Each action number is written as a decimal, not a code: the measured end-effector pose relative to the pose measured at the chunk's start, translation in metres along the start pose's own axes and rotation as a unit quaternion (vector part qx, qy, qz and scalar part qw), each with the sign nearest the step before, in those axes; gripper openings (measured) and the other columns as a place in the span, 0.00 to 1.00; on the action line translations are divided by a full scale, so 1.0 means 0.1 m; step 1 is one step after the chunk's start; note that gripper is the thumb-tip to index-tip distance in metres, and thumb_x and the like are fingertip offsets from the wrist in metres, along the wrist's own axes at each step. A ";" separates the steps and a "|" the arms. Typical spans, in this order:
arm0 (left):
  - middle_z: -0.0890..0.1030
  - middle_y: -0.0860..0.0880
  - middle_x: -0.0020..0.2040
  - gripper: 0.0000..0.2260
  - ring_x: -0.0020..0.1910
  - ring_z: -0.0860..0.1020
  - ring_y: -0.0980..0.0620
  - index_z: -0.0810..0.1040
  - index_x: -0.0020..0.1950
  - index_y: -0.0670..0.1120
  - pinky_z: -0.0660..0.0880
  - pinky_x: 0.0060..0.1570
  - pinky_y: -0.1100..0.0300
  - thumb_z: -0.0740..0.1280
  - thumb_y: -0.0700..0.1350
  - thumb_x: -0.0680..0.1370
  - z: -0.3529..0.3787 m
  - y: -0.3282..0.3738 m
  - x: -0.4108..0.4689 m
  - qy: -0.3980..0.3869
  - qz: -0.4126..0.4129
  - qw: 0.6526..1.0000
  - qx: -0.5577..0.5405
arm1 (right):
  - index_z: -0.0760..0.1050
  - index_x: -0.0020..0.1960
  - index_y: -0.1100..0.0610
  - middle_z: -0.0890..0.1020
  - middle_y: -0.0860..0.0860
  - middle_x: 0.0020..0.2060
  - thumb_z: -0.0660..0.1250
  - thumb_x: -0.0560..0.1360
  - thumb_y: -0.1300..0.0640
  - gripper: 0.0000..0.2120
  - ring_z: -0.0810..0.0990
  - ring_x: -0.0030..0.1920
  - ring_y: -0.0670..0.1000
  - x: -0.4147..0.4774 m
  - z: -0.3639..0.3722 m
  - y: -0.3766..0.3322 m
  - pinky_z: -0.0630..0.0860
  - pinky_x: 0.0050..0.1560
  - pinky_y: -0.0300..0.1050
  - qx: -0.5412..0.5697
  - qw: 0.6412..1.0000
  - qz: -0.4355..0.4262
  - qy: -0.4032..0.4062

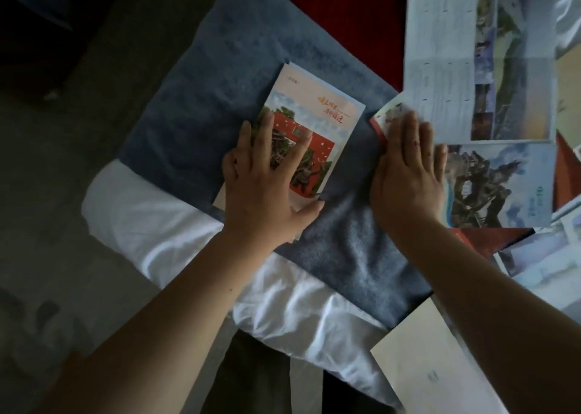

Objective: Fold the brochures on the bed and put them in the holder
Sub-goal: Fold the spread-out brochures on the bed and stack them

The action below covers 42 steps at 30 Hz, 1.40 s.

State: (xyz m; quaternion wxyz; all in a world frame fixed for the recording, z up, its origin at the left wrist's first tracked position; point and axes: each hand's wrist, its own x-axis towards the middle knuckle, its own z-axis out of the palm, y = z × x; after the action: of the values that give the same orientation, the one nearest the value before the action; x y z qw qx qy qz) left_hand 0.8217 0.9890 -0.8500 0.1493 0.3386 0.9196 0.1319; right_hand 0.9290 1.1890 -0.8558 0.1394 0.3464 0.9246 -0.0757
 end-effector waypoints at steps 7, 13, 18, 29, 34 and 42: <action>0.53 0.42 0.84 0.43 0.81 0.53 0.34 0.61 0.81 0.60 0.59 0.71 0.39 0.68 0.69 0.69 0.02 0.04 0.04 0.008 0.002 1.000 0.006 | 0.42 0.84 0.58 0.41 0.57 0.83 0.48 0.86 0.47 0.32 0.37 0.83 0.58 -0.11 -0.12 -0.43 0.35 0.81 0.57 0.073 0.997 0.009 -0.004; 0.60 0.45 0.83 0.29 0.81 0.58 0.38 0.69 0.78 0.59 0.62 0.69 0.42 0.66 0.56 0.76 -0.02 -0.02 0.02 0.022 0.015 1.000 0.003 | 0.49 0.85 0.54 0.47 0.52 0.84 0.48 0.88 0.50 0.27 0.40 0.83 0.50 -0.50 -0.04 -0.89 0.37 0.82 0.48 0.180 0.976 -0.108 -0.065; 0.59 0.51 0.83 0.24 0.81 0.58 0.41 0.67 0.79 0.59 0.63 0.68 0.44 0.60 0.53 0.82 -0.08 -0.15 0.08 -0.011 0.034 0.999 0.012 | 0.44 0.84 0.56 0.43 0.50 0.84 0.49 0.87 0.46 0.30 0.37 0.83 0.49 -0.43 0.01 -0.88 0.37 0.82 0.48 0.147 0.981 -0.097 -0.083; 0.51 0.49 0.85 0.25 0.83 0.49 0.45 0.52 0.84 0.54 0.49 0.80 0.45 0.45 0.58 0.87 0.28 -0.40 -0.02 0.000 0.055 0.991 0.122 | 0.40 0.85 0.50 0.38 0.50 0.83 0.54 0.85 0.37 0.37 0.35 0.82 0.50 -0.56 0.32 -1.02 0.35 0.81 0.51 0.068 0.986 -0.128 -0.087; 0.53 0.49 0.84 0.24 0.83 0.52 0.46 0.54 0.84 0.54 0.50 0.80 0.43 0.45 0.58 0.88 0.39 -0.40 0.04 0.015 0.060 0.987 0.152 | 0.39 0.85 0.50 0.39 0.50 0.84 0.52 0.85 0.37 0.37 0.36 0.82 0.49 -0.51 0.38 -1.07 0.35 0.81 0.50 0.070 0.988 -0.106 -0.093; 0.49 0.48 0.85 0.27 0.83 0.49 0.42 0.51 0.85 0.54 0.48 0.79 0.37 0.52 0.56 0.85 0.17 -0.28 0.03 -0.035 0.048 0.986 0.153 | 0.45 0.85 0.50 0.42 0.49 0.84 0.56 0.81 0.46 0.36 0.40 0.83 0.50 -0.44 0.11 -0.90 0.40 0.82 0.51 0.145 0.968 -0.157 -0.133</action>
State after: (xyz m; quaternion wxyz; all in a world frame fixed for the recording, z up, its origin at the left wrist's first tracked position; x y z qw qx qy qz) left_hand 0.8096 0.9725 -0.8761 0.1214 0.4061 0.9056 -0.0153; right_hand 0.9034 1.0921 -0.8492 0.1954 0.2005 0.9197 -0.2754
